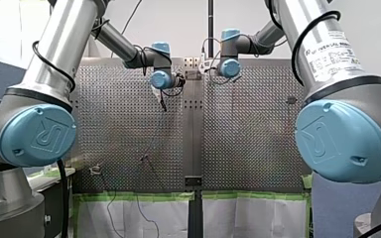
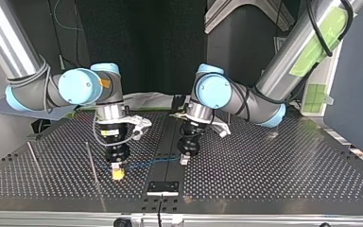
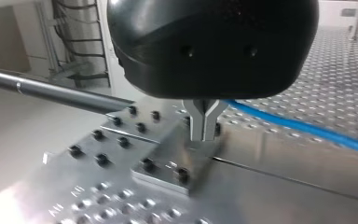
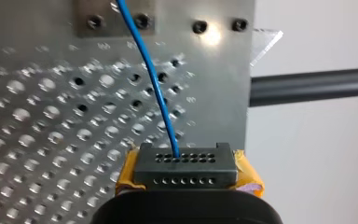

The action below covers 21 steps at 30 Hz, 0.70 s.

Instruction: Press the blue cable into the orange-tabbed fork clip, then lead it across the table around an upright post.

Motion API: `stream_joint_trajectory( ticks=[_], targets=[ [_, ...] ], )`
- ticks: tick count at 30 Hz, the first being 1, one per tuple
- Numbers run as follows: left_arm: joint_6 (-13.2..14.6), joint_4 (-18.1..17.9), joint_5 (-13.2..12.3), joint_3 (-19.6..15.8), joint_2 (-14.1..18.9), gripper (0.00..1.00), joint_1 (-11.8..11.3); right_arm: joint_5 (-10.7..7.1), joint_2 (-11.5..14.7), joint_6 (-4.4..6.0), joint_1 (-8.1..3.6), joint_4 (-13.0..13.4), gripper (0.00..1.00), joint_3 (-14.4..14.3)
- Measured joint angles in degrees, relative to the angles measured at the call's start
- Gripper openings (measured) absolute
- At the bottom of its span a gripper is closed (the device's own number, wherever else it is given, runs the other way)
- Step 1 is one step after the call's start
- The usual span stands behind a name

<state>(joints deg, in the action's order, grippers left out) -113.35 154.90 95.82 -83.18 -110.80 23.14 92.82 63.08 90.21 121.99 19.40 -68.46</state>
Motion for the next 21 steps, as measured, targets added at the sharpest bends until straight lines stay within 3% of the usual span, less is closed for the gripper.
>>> stream_joint_trajectory(
  ticks=[14, 21],
  targets=[
    [-5.9, 1.3, -3.4, 6.6, 0.0, 0.00, 1.2, 0.01, 1.8, 0.50, -2.34, -1.5, 0.00, 0.2],
    [-9.1, 1.4, -4.9, 8.0, -0.1, 0.00, 2.2, 0.09, 2.1, 0.51, -3.58, -2.2, 0.00, 0.2]
  ],
)
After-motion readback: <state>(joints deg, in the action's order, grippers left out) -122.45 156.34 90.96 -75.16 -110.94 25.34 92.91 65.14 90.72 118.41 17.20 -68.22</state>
